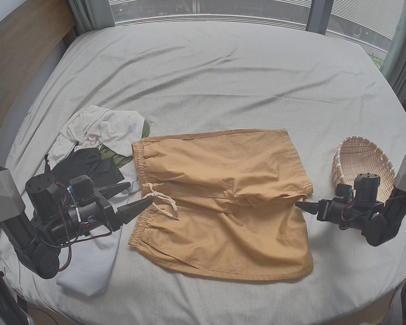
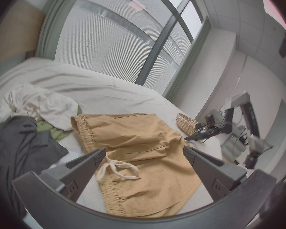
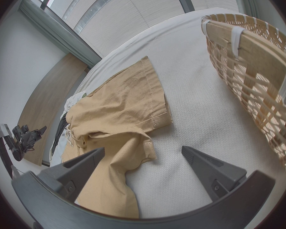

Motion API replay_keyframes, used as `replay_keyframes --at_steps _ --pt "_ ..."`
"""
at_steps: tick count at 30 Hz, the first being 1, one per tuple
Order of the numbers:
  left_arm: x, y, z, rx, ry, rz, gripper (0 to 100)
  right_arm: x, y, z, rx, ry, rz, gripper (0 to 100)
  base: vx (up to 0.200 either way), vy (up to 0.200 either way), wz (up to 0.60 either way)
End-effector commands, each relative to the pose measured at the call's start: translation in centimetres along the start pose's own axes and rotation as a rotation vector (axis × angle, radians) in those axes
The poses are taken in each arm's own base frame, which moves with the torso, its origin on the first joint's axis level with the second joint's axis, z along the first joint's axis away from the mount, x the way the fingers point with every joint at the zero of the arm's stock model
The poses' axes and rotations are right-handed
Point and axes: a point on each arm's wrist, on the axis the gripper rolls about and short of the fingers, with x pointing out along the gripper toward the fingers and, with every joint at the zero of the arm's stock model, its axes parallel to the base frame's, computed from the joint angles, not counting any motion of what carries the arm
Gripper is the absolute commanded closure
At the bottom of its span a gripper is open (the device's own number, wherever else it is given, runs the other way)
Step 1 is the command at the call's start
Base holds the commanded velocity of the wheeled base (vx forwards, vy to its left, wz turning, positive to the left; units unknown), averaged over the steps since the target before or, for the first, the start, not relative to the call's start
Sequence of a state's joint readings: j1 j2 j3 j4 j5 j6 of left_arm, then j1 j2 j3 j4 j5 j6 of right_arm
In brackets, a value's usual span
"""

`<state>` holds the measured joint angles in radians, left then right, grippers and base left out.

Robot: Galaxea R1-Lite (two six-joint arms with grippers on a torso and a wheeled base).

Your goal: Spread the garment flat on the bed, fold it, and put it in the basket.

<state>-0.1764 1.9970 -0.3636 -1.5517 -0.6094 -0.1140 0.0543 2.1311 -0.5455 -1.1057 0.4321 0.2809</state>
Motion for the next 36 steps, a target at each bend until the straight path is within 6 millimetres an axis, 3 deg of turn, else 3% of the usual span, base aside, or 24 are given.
replay_keyframes --at_steps 1,13,14,19,31,36 --pt "0.7 1.6 -1.4 0.042 0.029 0.060 0 0.2 0.0 -0.1 0.004 0.003 0.002 0 0.000 0.000 0.00" --pt "0.6 1.6 -1.6 0.036 0.036 0.057 0 -0.2 -0.1 0.6 0.045 -0.051 0.009 0 0.000 0.000 0.00" --pt "0.6 1.6 -1.6 0.033 0.035 0.057 0 -0.3 -0.1 0.3 0.050 -0.043 0.007 100 0.000 0.000 0.00" --pt "0.6 1.6 -1.6 0.023 0.034 0.056 0 -0.4 0.0 -0.5 0.059 -0.013 0.004 100 0.000 0.000 0.00" --pt "0.7 1.5 -1.6 0.022 0.037 0.053 0 -0.6 -0.1 -0.1 0.048 -0.046 0.006 100 0.000 0.000 0.00" --pt "0.7 1.5 -1.8 0.019 0.043 0.050 0 -2.9 -0.2 1.5 0.041 -0.114 -0.018 100 0.000 0.000 0.00"
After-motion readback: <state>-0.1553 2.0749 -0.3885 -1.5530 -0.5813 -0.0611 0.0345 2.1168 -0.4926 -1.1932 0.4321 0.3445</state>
